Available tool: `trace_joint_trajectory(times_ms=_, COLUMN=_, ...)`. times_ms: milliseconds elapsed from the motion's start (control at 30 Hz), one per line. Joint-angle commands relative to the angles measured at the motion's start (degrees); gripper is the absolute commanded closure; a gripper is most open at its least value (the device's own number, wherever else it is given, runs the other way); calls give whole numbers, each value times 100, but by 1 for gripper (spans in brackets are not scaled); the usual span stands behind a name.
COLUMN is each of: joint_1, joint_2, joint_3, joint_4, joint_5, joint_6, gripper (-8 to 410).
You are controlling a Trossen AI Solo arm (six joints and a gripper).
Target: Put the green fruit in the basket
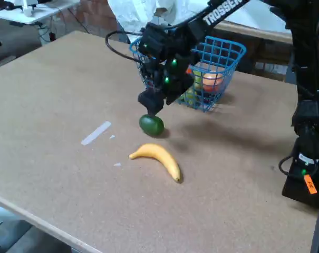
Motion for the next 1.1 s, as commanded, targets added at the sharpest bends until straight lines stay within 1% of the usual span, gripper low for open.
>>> trace_joint_trajectory(times_ms=0, joint_1=4, joint_2=210, joint_3=262, joint_4=-92, joint_5=11, joint_6=-90, gripper=1)
trace_joint_trajectory(times_ms=233, joint_1=4, joint_2=463, joint_3=579, joint_4=-74, joint_5=9, joint_6=-111, gripper=1)
trace_joint_trajectory(times_ms=600, joint_1=4, joint_2=929, joint_3=616, joint_4=28, joint_5=4, joint_6=-107, gripper=1)
trace_joint_trajectory(times_ms=833, joint_1=4, joint_2=931, joint_3=616, joint_4=275, joint_5=-55, joint_6=-103, gripper=1)
trace_joint_trajectory(times_ms=1067, joint_1=4, joint_2=1021, joint_3=616, joint_4=365, joint_5=-142, joint_6=-107, gripper=2)
